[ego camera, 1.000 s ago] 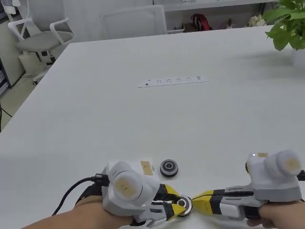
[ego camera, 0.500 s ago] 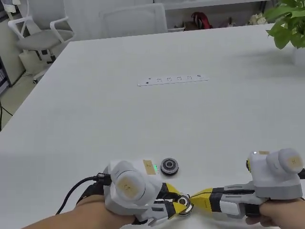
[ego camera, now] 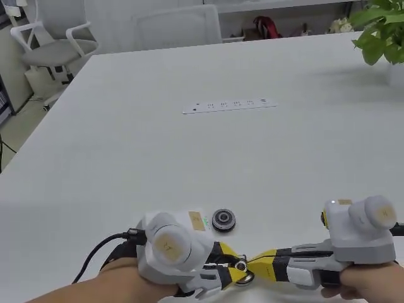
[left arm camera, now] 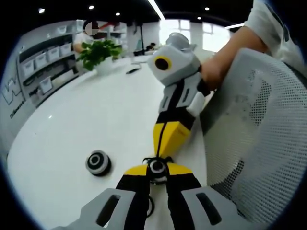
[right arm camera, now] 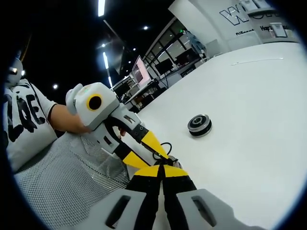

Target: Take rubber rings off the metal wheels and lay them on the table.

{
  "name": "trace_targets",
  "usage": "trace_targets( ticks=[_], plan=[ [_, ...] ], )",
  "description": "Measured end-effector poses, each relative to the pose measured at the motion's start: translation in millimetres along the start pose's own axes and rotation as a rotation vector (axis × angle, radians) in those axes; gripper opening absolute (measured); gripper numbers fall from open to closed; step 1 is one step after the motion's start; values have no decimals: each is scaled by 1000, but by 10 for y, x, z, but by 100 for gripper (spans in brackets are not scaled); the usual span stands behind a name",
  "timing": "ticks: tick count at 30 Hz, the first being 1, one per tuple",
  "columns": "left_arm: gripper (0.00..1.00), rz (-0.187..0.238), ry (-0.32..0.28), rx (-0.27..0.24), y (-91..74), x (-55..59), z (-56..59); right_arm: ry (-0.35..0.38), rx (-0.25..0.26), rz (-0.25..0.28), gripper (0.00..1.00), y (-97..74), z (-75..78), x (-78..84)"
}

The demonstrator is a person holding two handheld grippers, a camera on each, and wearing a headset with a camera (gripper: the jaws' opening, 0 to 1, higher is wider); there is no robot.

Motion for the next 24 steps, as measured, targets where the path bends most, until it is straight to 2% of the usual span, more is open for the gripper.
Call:
trace_targets(
  ticks=[24],
  plan=[
    [12,4,-2,1,-7,-1,0,40,-34,37,0,-11,-36,-34]
  ],
)
Point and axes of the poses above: the centre of the closed fingertips' face, and the gripper's own axes: y roughly forward along the fingers, z roughly to its right, x roughly out of its underside, the point moved 4 cm from there along -y, roughly backward along the fingers, and after that the axes turned 1 degree about -z, right-handed, at the moved point
